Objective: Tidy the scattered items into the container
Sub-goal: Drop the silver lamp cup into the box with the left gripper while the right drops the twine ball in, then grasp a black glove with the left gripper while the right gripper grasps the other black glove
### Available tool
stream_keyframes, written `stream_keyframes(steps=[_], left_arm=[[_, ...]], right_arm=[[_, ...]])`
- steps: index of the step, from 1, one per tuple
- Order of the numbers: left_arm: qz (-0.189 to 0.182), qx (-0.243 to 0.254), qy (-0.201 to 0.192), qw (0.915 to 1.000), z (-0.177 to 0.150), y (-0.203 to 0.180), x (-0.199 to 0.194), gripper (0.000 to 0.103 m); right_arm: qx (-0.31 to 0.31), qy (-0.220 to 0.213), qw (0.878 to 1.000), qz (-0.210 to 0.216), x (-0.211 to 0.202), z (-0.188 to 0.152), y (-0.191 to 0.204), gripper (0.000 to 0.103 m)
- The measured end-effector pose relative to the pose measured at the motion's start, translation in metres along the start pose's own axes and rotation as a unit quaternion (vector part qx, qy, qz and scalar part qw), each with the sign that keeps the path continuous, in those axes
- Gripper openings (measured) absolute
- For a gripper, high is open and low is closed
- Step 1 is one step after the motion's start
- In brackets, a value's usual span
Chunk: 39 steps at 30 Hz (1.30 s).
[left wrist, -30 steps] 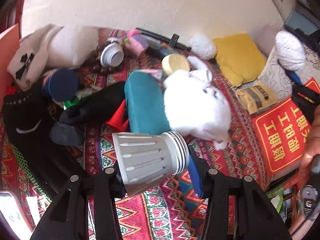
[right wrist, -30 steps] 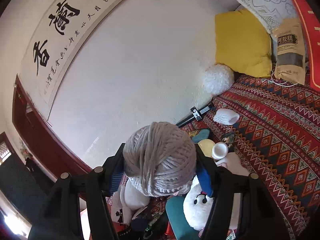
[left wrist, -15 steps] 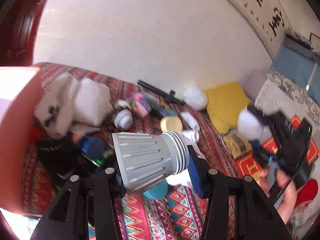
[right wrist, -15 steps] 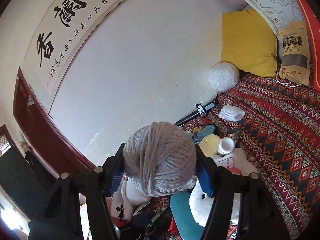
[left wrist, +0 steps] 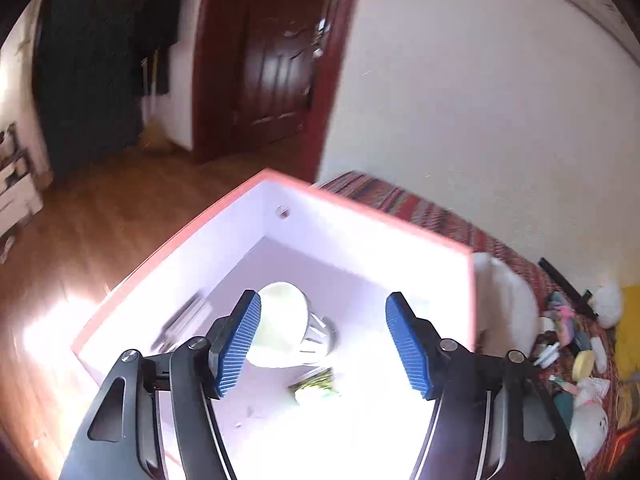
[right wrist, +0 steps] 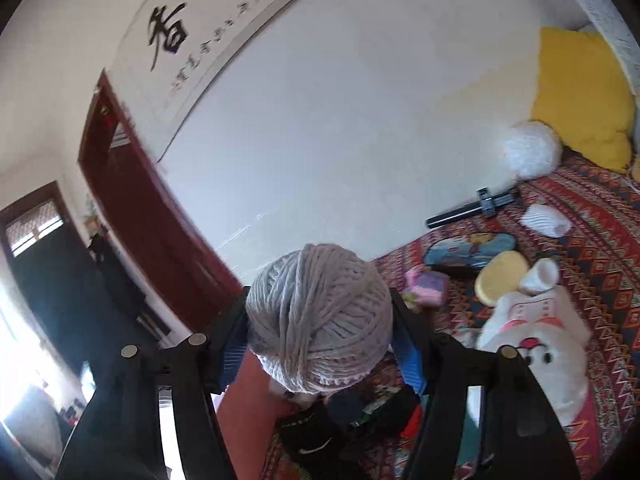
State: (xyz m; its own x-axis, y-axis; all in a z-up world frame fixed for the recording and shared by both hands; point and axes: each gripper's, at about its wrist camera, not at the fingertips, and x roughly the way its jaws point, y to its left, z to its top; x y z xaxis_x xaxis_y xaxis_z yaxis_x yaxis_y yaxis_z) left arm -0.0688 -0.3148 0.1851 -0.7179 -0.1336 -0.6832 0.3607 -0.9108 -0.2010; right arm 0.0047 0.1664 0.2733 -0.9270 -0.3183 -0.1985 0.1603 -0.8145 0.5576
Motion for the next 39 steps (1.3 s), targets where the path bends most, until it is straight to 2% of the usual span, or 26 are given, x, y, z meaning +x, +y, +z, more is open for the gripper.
stream_keyframes(steps=[1, 3, 5, 10, 14, 16, 17, 18, 20, 22, 27, 31, 33, 36, 39], left_arm=[[0.021, -0.014, -0.006, 0.9997, 0.001, 0.011, -0.001, 0.066], [0.057, -0.034, -0.029, 0.9974, 0.003, 0.029, -0.011, 0.081], [0.070, -0.046, -0.051, 0.9952, 0.004, 0.040, -0.020, 0.090], [0.074, -0.059, -0.067, 0.9933, 0.004, 0.063, -0.027, 0.093], [0.074, -0.076, -0.067, 0.9921, 0.004, 0.083, -0.033, 0.093], [0.075, -0.084, -0.068, 0.9913, 0.006, 0.090, -0.035, 0.093], [0.075, -0.086, -0.068, 0.9911, 0.006, 0.092, -0.036, 0.093], [0.074, -0.088, -0.067, 0.9911, 0.007, 0.092, -0.037, 0.093], [0.072, -0.090, -0.064, 0.9912, 0.007, 0.094, -0.036, 0.093], [0.070, -0.090, -0.063, 0.9914, 0.008, 0.092, -0.036, 0.093], [0.052, -0.077, -0.073, 0.9930, 0.006, 0.077, -0.044, 0.093], [0.019, -0.038, -0.094, 0.9946, 0.003, 0.041, -0.060, 0.093], [-0.006, -0.005, -0.099, 0.9951, -0.002, 0.014, -0.069, 0.093], [-0.073, 0.044, -0.075, 0.9935, -0.016, -0.033, -0.072, 0.093], [-0.127, 0.090, -0.029, 0.9873, -0.038, -0.079, -0.063, 0.093]], right_arm=[[-0.012, 0.016, 1.000, 0.024, 0.010, -0.006, 0.017, 0.061], [-0.036, 0.047, 0.996, 0.070, 0.028, -0.019, 0.054, 0.061], [-0.059, 0.073, 0.990, 0.105, 0.046, -0.033, 0.088, 0.061], [-0.105, 0.134, 0.969, 0.178, 0.086, -0.066, 0.170, 0.062], [-0.141, 0.163, 0.956, 0.199, 0.119, -0.086, 0.223, 0.062], [-0.161, 0.190, 0.948, 0.197, 0.140, -0.097, 0.245, 0.066], [-0.170, 0.206, 0.944, 0.194, 0.150, -0.104, 0.254, 0.081], [-0.178, 0.216, 0.941, 0.191, 0.157, -0.110, 0.262, 0.089], [-0.194, 0.216, 0.939, 0.186, 0.160, -0.112, 0.268, 0.089], [-0.197, 0.209, 0.939, 0.191, 0.153, -0.107, 0.263, 0.089], [-0.173, 0.172, 0.958, 0.150, 0.121, -0.078, 0.210, 0.089], [-0.137, 0.137, 0.979, 0.070, 0.085, -0.055, 0.134, 0.089], [-0.109, 0.130, 0.985, 0.025, 0.072, -0.049, 0.088, 0.089], [-0.074, 0.159, 0.984, -0.030, 0.069, -0.052, 0.029, 0.089], [-0.049, 0.210, 0.976, -0.040, 0.089, -0.064, -0.006, 0.081]])
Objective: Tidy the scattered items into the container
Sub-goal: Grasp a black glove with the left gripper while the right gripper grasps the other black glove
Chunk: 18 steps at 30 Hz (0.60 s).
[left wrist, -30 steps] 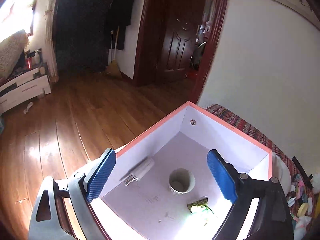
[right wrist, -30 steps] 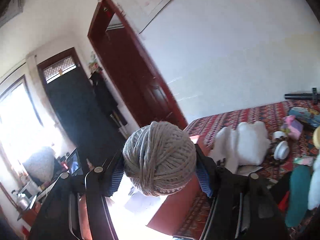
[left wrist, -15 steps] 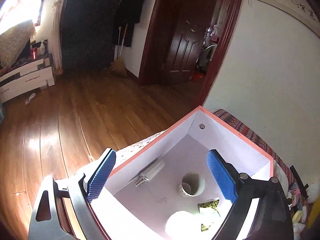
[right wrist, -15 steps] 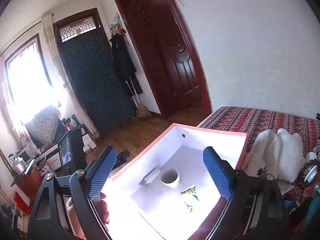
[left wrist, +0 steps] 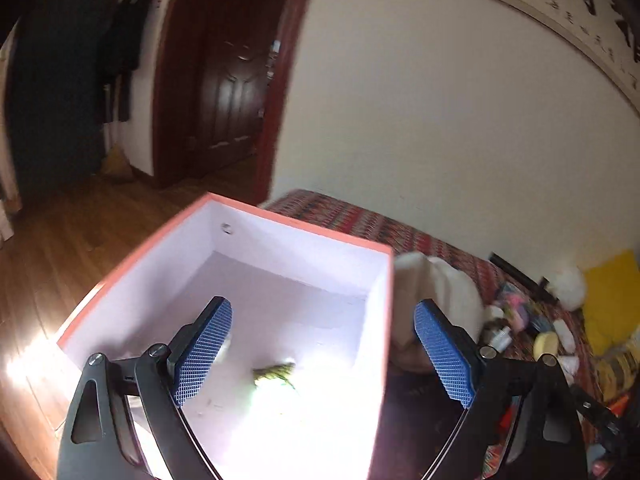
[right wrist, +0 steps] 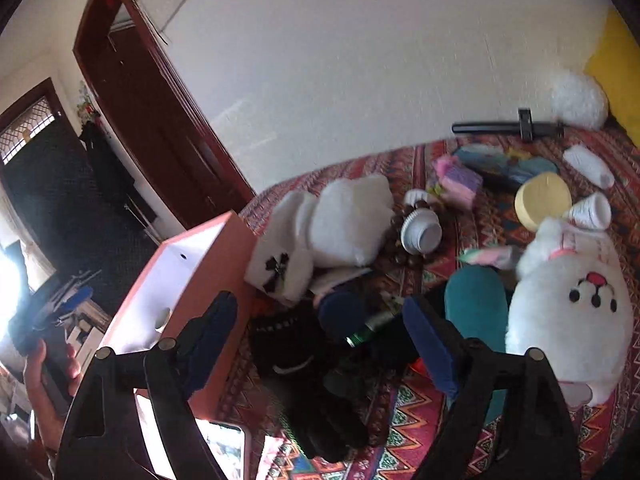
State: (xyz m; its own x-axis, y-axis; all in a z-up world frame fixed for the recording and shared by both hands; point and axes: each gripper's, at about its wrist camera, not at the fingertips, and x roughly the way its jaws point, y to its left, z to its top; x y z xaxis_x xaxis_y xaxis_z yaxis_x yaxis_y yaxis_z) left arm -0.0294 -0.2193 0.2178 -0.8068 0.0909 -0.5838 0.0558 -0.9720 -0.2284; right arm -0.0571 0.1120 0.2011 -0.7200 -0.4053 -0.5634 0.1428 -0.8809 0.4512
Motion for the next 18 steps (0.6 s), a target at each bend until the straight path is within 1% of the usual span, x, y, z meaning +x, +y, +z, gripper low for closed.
stream_keyframes(steps=[1, 2, 3, 4, 6, 8, 10, 11, 12, 14, 16, 18], left_arm=[[-0.012, 0.014, 0.016, 0.9997, -0.006, -0.014, 0.006, 0.093], [-0.020, 0.026, 0.031, 0.9990, -0.012, -0.027, 0.012, 0.093], [-0.027, 0.032, 0.044, 0.9982, -0.017, -0.038, 0.017, 0.093], [-0.037, 0.031, 0.059, 0.9971, -0.024, -0.048, 0.022, 0.093], [-0.070, 0.022, 0.102, 0.9921, -0.041, -0.065, 0.034, 0.093], [-0.085, 0.014, 0.152, 0.9846, -0.064, -0.083, 0.048, 0.093], [-0.063, 0.046, 0.175, 0.9814, -0.090, -0.104, 0.060, 0.093], [-0.051, 0.057, 0.190, 0.9789, -0.102, -0.111, 0.068, 0.093], [-0.047, 0.056, 0.212, 0.9745, -0.114, -0.114, 0.077, 0.093], [-0.059, 0.044, 0.253, 0.9646, -0.132, -0.116, 0.091, 0.093], [-0.054, 0.050, 0.271, 0.9599, -0.144, -0.117, 0.099, 0.093], [-0.046, 0.052, 0.277, 0.9584, -0.150, -0.118, 0.103, 0.093]], right_arm=[[0.015, 0.017, 1.000, 0.005, 0.010, -0.002, -0.008, 0.080], [0.034, 0.036, 0.999, 0.017, 0.021, -0.005, -0.017, 0.076], [0.055, 0.054, 0.997, 0.030, 0.032, -0.007, -0.025, 0.071], [0.073, 0.069, 0.994, 0.040, 0.042, -0.010, -0.033, 0.070], [0.083, 0.086, 0.992, 0.034, 0.059, -0.014, -0.040, 0.069], [0.074, 0.093, 0.993, 0.027, 0.068, -0.014, -0.038, 0.069], [0.062, 0.092, 0.993, 0.036, 0.075, -0.005, -0.033, 0.069], [0.060, 0.093, 0.993, 0.041, 0.079, -0.004, -0.030, 0.069], [0.062, 0.094, 0.993, 0.044, 0.084, -0.004, -0.028, 0.069], [0.058, 0.106, 0.992, 0.045, 0.096, -0.004, -0.024, 0.069], [0.043, 0.122, 0.991, 0.032, 0.107, -0.005, -0.019, 0.069], [0.039, 0.126, 0.991, 0.008, 0.105, -0.004, -0.022, 0.069]])
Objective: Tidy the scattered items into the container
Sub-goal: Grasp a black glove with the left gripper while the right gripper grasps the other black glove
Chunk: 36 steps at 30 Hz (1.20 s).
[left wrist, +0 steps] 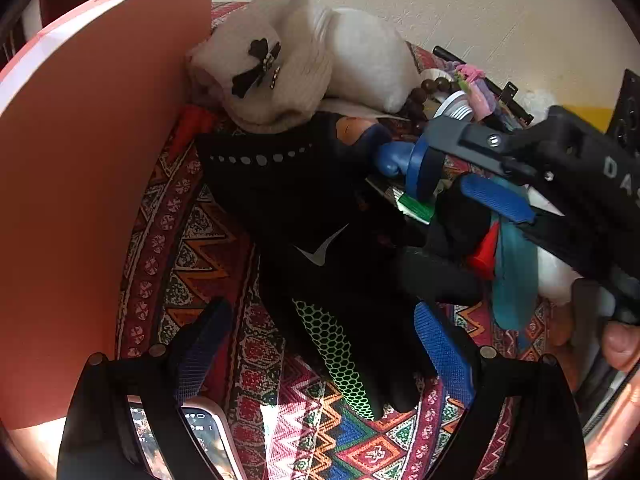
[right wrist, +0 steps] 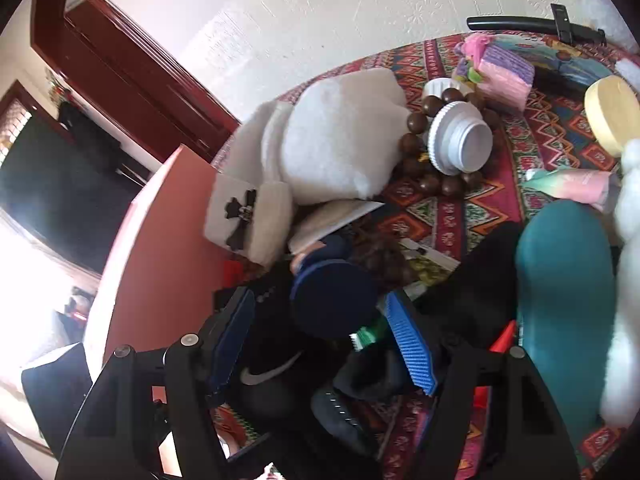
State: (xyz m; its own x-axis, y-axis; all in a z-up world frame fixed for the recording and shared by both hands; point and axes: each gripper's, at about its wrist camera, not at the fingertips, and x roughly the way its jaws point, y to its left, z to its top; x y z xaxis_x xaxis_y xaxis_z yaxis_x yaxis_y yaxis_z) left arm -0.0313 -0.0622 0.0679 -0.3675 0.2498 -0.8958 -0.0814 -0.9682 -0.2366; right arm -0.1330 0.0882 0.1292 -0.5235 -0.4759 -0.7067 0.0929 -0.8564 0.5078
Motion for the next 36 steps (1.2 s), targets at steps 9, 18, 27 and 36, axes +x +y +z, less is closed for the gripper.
stream_keyframes(steps=[9, 18, 27, 36], left_arm=[[0.003, 0.003, -0.054, 0.9985, 0.012, 0.001, -0.031, 0.093], [0.009, -0.030, -0.066, 0.9974, 0.040, 0.023, -0.036, 0.093], [-0.007, -0.010, 0.024, 0.9996, 0.024, 0.013, 0.008, 0.093], [-0.074, -0.019, -0.009, 0.9970, 0.031, 0.014, 0.016, 0.007]], right_arm=[[0.129, 0.031, 0.991, 0.018, -0.033, -0.017, -0.079, 0.050], [0.037, 0.038, 0.995, -0.086, -0.020, -0.024, -0.051, 0.040], [0.078, 0.090, 0.993, -0.005, 0.013, -0.032, -0.045, 0.046], [0.128, 0.054, 0.988, 0.065, 0.028, -0.029, -0.056, 0.009]])
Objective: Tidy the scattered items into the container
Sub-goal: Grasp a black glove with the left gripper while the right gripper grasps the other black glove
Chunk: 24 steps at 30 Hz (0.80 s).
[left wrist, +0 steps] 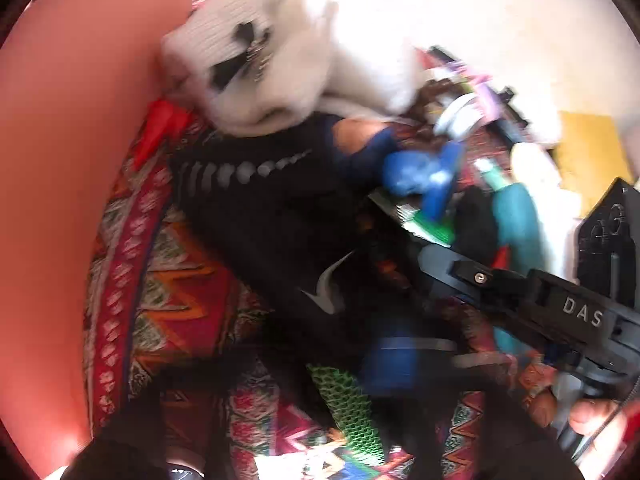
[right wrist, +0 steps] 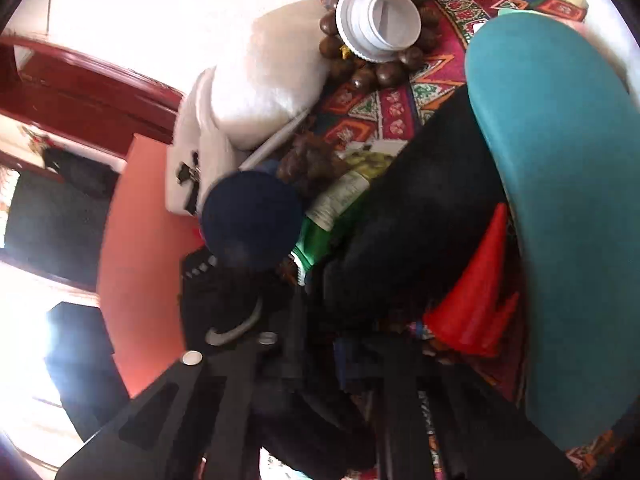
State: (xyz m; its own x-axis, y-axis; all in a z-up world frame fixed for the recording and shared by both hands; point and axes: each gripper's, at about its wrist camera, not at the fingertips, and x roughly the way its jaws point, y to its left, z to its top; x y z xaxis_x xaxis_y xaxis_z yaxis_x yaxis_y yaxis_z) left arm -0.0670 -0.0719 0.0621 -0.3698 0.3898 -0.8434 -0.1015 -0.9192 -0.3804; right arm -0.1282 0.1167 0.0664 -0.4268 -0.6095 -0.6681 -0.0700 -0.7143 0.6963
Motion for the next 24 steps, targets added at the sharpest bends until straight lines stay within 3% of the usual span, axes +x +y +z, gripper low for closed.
stream_keyframes(steps=[5, 12, 19, 24], left_arm=[[-0.053, 0.013, -0.066, 0.9963, 0.008, -0.009, -0.053, 0.007], [-0.111, 0.020, -0.176, 0.9779, 0.018, -0.018, -0.152, 0.007], [-0.118, -0.003, -0.264, 0.9574, 0.032, 0.009, -0.226, 0.007], [-0.085, -0.040, -0.335, 0.9377, 0.038, 0.056, -0.272, 0.007]], right_arm=[[-0.033, -0.078, 0.996, 0.024, -0.049, 0.002, 0.027, 0.008], [-0.042, -0.149, 0.985, 0.074, -0.107, 0.003, 0.048, 0.009], [-0.099, -0.200, 0.969, 0.109, -0.151, -0.013, 0.091, 0.008], [-0.132, -0.209, 0.962, 0.119, -0.164, -0.025, 0.111, 0.009]])
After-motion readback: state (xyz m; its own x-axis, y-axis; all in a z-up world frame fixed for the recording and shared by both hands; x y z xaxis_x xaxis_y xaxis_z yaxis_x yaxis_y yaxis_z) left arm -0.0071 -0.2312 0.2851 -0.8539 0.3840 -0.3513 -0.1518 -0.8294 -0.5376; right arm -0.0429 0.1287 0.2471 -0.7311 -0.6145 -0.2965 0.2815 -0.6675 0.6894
